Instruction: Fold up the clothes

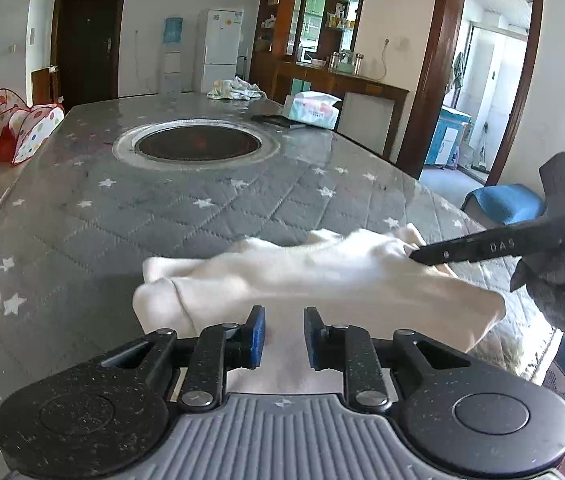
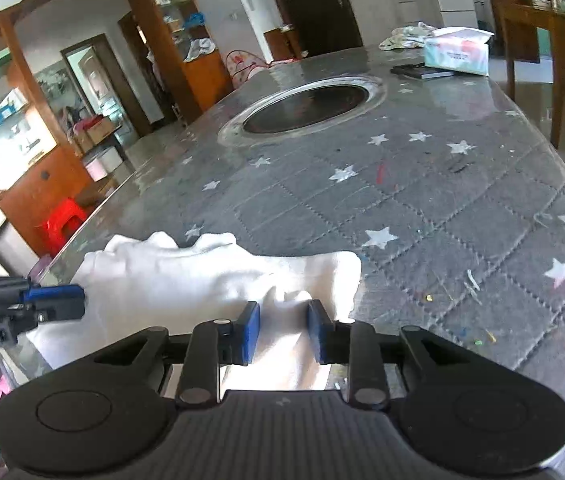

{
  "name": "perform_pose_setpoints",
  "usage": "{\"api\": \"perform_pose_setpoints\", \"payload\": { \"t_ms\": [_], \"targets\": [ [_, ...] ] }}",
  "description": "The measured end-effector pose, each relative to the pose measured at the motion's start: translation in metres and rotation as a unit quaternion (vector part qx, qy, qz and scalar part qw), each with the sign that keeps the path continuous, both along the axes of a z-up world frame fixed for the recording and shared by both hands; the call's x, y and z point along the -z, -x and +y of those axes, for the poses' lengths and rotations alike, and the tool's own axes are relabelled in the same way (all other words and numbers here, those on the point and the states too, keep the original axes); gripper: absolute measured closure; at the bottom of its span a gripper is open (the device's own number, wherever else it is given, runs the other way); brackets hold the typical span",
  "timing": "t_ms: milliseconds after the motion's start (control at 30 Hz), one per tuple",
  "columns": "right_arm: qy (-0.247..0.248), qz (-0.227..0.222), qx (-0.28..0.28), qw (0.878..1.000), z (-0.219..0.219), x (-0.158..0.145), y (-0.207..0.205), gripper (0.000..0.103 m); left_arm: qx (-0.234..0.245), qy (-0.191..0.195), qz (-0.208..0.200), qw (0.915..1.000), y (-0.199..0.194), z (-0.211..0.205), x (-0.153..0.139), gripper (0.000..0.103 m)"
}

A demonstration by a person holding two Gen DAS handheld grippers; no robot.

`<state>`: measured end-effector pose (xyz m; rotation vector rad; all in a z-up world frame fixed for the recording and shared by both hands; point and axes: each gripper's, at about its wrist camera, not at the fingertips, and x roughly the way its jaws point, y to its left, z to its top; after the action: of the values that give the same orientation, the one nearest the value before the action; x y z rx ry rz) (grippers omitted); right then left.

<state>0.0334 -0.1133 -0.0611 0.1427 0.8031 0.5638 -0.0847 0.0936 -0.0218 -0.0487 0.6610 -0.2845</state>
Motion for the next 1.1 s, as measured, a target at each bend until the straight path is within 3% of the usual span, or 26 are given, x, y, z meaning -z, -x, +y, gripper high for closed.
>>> {"api": "perform_pose_setpoints", "payload": {
  "t_ms": [67, 200, 333, 467, 633, 800, 933, 1100],
  "targets": [
    [0.007, -0.009, -0.004, 1.000, 0.004, -0.001, 0.002, 0.097, -0.001, 0.000, 0.001, 1.0000, 0.002, -0.002, 0.001, 0.073],
    [0.076, -0.097, -0.006, 0.992, 0.019, -0.025, 0.015, 0.099, -0.002, -0.008, 0.003, 1.0000, 0.004, 0.000, 0.004, 0.070],
    [0.140, -0.153, 0.003, 0.978, 0.033, -0.038, 0.018, 0.099, -0.003, -0.010, 0.010, 0.9999, 0.003, 0.002, 0.010, 0.070],
    [0.159, -0.099, 0.017, 0.982, 0.035, -0.001, 0.000, 0.097, -0.001, -0.016, 0.006, 0.9998, 0.003, 0.002, 0.012, 0.070],
    [0.154, -0.114, 0.030, 0.981, 0.029, -0.015, 0.000, 0.093, 0.000, -0.017, 0.001, 0.9999, -0.001, 0.006, 0.001, 0.070],
    [0.116, -0.120, -0.017, 0.986, 0.043, -0.035, -0.005, 0.090, -0.001, -0.003, -0.003, 1.0000, -0.027, 0.007, -0.007, 0.071],
    [0.104, -0.102, -0.060, 0.988, 0.069, -0.023, -0.020, 0.090, -0.005, 0.008, 0.017, 0.9998, -0.061, 0.005, 0.001, 0.072],
    [0.115, -0.094, -0.071, 0.986, 0.091, -0.003, -0.039, 0.088, -0.016, -0.014, 0.025, 0.9994, -0.088, 0.000, 0.013, 0.072]
  ]
}}
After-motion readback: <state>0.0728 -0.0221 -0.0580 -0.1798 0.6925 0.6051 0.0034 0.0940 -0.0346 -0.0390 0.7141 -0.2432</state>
